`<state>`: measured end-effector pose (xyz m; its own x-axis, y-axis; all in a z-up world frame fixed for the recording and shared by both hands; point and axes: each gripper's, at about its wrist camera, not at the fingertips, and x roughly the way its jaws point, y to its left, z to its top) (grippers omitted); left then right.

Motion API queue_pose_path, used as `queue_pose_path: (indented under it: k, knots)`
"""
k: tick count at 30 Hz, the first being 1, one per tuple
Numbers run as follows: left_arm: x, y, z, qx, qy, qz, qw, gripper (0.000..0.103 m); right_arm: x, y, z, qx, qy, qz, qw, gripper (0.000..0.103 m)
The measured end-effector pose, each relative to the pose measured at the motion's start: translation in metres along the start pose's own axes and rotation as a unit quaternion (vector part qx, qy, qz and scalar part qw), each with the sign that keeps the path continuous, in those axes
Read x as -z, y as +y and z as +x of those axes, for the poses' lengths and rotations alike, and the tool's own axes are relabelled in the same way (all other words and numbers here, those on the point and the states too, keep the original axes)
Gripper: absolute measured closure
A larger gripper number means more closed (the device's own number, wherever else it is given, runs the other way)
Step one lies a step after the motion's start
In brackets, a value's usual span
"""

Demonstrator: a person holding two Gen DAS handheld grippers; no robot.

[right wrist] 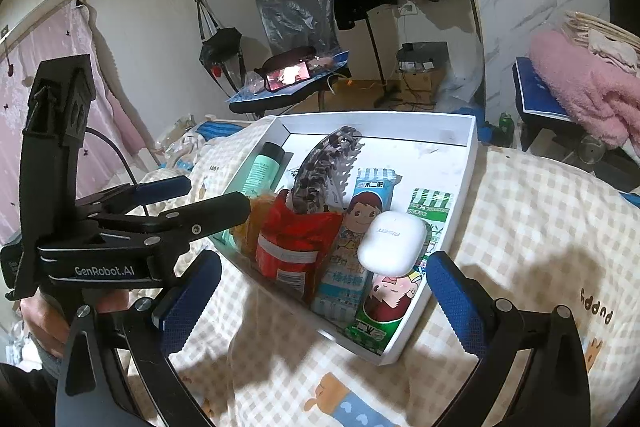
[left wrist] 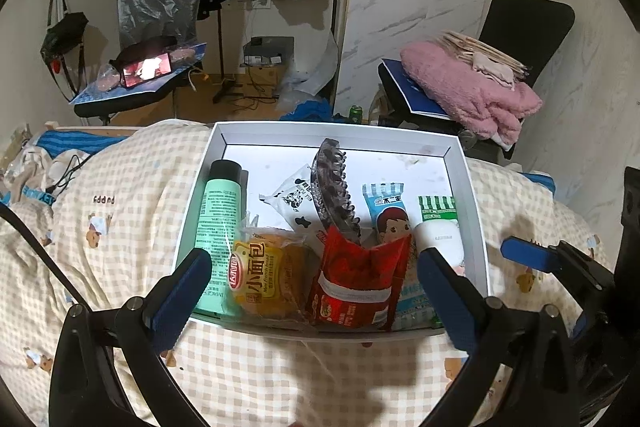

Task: Organize objects

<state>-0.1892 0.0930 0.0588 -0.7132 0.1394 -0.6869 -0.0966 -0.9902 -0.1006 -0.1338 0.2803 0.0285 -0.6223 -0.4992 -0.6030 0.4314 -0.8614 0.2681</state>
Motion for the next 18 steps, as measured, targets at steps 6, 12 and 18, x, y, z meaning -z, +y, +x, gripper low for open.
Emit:
queue_pose_path:
  k: [6, 12, 18]
  knots:
    - [0.0005, -0.0008, 0.0008, 0.004, 0.002, 0.003, 1.0000, 0.001, -0.0005, -0.0003, 0.0003, 0.003, 0.000, -0.001, 1.000, 0.000]
    - [0.0004, -0.0004, 0.0019, -0.001, 0.003, 0.003, 1.0000, 0.001, 0.0002, 0.0012, 0.0030, 0.007, 0.000, -0.002, 1.000, 0.000]
    - [0.0010, 0.0023, 0.0044, -0.011, 0.007, -0.005, 0.9999, 0.001, 0.0011, 0.0030, 0.0046, 0.011, 0.000, -0.007, 1.000, 0.000]
